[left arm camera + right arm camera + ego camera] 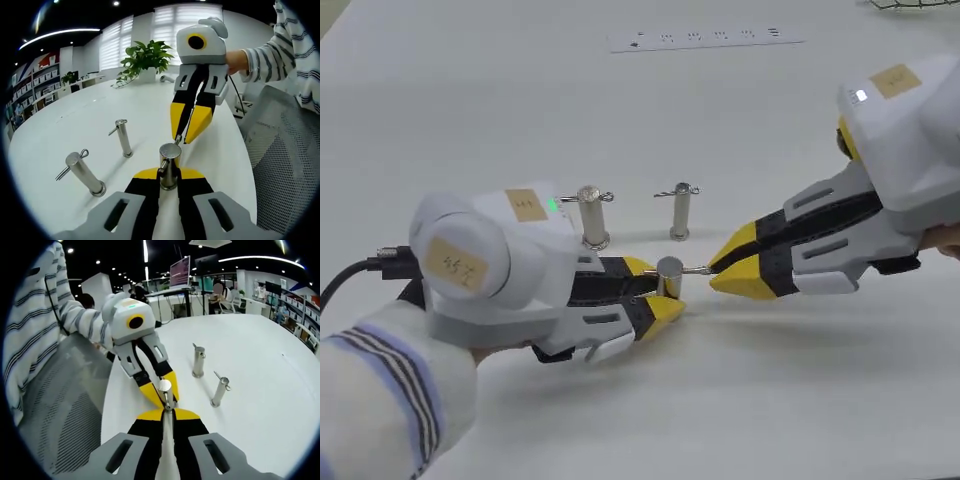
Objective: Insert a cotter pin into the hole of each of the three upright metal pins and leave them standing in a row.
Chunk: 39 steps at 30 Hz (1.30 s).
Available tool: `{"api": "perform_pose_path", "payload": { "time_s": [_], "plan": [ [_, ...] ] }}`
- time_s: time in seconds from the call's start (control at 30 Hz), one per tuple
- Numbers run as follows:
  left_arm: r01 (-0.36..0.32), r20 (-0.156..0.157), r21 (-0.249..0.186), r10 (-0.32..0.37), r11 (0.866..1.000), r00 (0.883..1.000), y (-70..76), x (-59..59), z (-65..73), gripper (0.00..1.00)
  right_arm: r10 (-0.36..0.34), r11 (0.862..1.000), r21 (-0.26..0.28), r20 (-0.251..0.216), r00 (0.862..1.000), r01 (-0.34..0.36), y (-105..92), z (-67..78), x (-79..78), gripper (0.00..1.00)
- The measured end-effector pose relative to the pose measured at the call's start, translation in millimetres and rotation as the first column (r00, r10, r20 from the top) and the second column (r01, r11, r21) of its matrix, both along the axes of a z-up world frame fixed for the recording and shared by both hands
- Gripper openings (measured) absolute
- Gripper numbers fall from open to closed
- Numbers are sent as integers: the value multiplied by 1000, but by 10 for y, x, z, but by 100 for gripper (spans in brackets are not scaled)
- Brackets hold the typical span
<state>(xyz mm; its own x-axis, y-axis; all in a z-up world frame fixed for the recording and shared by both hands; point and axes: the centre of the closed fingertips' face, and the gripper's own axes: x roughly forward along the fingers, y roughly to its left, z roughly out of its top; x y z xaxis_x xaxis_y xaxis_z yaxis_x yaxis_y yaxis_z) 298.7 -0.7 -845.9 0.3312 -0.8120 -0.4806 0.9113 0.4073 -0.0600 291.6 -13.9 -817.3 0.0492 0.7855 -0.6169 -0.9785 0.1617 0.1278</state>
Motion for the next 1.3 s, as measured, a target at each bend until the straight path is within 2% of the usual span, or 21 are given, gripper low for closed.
{"api": "perform_pose_path", "payload": {
  "time_s": [0.3, 0.7, 1.17, 1.23, 1.3],
  "plan": [
    [-1, -1, 3, 1, 1000, 1000, 3, 0, 1, 11, 11, 1000, -2, -8, 1000, -11, 55, -4, -19, 3],
    [-12, -16, -17, 12, 1000, 1000, 6, 3, 2, 11, 23, 1000, -4, -7, 1000, -23, 121, -10, -32, 3],
    [-15, -13, -20, 15, 1000, 1000, 4, 15, 0, 11, 12, 1000, 8, 4, 1000, -12, 114, 22, -78, 5],
    [-24, -26, -28, 24, 999, 999, 2, 16, -1, 12, 10, 1000, 10, 0, 1000, -10, 109, 28, -90, 5],
    [-25, -26, -31, 24, 999, 999, 5, 17, -2, 12, 6, 1000, 11, 2, 1000, -6, 98, 28, -80, 6]
  ]
}}
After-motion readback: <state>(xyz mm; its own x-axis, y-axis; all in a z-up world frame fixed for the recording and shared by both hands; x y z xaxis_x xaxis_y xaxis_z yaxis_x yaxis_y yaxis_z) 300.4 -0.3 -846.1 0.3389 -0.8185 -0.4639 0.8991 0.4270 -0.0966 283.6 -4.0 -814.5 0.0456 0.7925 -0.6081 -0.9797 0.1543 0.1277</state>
